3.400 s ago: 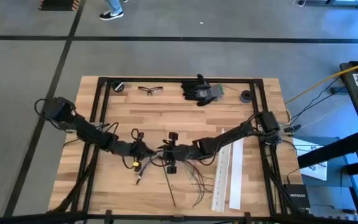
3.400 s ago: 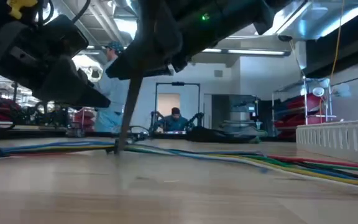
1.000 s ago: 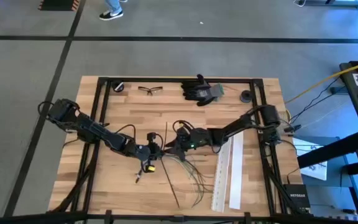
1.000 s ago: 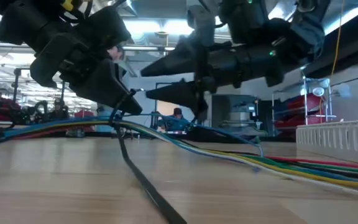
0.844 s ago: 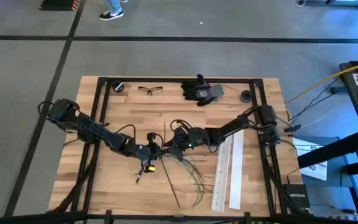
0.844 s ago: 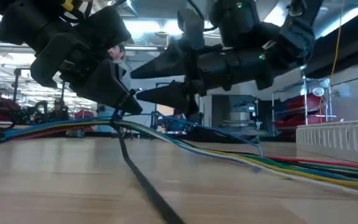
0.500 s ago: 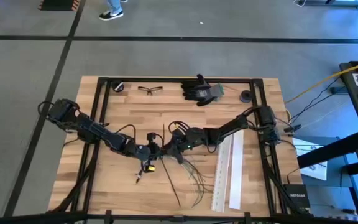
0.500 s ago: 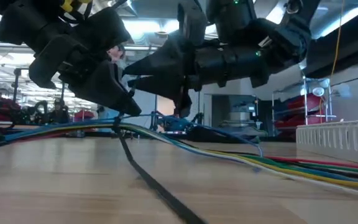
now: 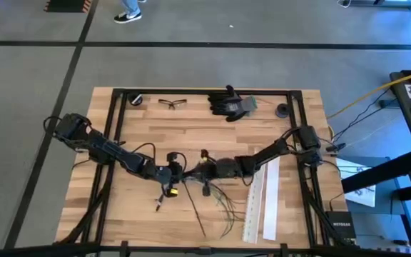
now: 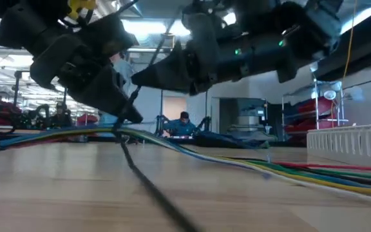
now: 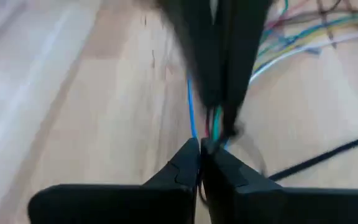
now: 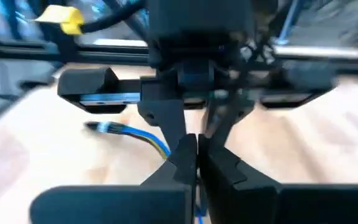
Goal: Ziptie cables
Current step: Wrap the zip tie on the cables
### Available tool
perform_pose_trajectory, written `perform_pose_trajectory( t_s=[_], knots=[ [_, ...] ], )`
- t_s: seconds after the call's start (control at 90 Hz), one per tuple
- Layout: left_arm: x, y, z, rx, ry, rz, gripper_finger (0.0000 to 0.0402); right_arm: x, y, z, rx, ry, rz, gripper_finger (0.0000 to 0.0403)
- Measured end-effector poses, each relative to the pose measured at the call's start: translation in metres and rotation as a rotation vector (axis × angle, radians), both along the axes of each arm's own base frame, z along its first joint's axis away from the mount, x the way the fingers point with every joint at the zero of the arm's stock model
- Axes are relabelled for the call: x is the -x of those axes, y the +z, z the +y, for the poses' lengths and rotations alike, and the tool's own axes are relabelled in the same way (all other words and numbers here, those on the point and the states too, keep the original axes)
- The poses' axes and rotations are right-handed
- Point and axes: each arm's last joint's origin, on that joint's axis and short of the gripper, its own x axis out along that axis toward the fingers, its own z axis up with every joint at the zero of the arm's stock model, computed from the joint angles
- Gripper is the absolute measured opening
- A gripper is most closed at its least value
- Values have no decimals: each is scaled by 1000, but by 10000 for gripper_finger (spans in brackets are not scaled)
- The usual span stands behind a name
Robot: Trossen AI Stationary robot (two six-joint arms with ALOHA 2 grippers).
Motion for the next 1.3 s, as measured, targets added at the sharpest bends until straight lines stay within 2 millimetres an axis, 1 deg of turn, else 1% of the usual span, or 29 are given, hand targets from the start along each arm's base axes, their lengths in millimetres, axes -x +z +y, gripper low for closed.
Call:
perform_pose_trajectory(
  t_s=[0.089,0.256,0.367,0.511,0.7,0.789,0.856,0.9,0.989,1.067,1.156,1.222,1.3],
  knots=[
    [3,0,-6,11,-22,-4,0,5,13,3,82,-73,2,0],
    [2,2,-17,-43,-86,-63,0,12,28,-6,253,-196,76,0],
    [4,1,-21,-88,-104,-65,0,15,28,-16,333,-261,149,0],
    [7,-3,-28,-144,-129,-54,0,16,26,-24,404,-326,196,0],
    [11,-3,-35,-186,-188,-47,0,17,20,-45,487,-435,299,0],
    [14,-5,-40,-174,-271,-18,0,19,26,-58,512,-525,309,0],
    [16,-7,-43,-184,-303,-10,0,21,33,-68,547,-598,323,0],
    [17,-6,-44,-194,-299,-14,0,24,38,-72,571,-617,344,0],
    [18,-7,-44,-199,-263,-6,0,31,53,-76,539,-568,343,0],
    [17,-6,-43,-171,-228,-18,0,37,69,-80,488,-582,318,0],
    [15,-6,-39,-142,-185,-19,0,46,78,-79,437,-596,327,2],
    [13,-6,-36,-130,-154,-22,0,55,83,-73,324,-553,341,12],
    [13,-6,-35,-120,-140,-23,0,62,88,-70,106,-471,336,35]
  ],
)
